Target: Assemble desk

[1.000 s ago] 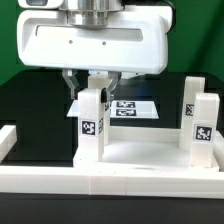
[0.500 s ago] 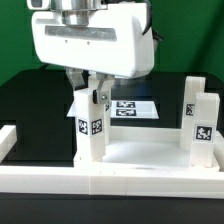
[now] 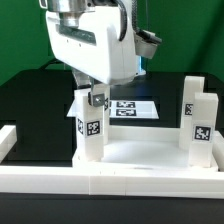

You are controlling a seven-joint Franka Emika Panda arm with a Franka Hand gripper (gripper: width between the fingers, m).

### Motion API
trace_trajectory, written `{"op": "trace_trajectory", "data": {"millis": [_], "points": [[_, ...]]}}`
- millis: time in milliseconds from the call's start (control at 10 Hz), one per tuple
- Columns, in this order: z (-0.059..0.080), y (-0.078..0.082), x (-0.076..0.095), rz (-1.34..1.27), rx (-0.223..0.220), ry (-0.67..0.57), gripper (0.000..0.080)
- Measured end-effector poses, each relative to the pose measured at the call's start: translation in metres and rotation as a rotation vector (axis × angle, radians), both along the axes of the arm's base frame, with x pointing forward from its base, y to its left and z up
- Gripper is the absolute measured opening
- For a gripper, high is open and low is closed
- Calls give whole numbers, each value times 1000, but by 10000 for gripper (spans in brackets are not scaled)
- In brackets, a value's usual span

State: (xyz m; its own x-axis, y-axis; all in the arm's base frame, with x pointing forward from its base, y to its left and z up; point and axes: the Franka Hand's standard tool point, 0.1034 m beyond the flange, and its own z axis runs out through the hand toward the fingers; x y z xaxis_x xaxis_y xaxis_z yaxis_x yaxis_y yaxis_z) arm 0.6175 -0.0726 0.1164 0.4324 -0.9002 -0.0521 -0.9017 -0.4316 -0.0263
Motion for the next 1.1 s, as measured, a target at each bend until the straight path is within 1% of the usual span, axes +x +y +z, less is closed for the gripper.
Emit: {"op": "trace_trajectory", "data": {"millis": [100,200,300,400,500,600,800,1100], "points": [[0,0,0,44,-1,-2,290],[-1,0,-1,57,-1,-2,470],[-2,1,-1,89,-1,-3,586],[-2,2,-1,185,-2,-7,586],[-2,2,-1,303,-9,-9,638],[-2,3,-1,436,-11,-16,646],[-2,3,0,638,-12,-29,646],[-1,4,3,966,-24,-59,649]]}}
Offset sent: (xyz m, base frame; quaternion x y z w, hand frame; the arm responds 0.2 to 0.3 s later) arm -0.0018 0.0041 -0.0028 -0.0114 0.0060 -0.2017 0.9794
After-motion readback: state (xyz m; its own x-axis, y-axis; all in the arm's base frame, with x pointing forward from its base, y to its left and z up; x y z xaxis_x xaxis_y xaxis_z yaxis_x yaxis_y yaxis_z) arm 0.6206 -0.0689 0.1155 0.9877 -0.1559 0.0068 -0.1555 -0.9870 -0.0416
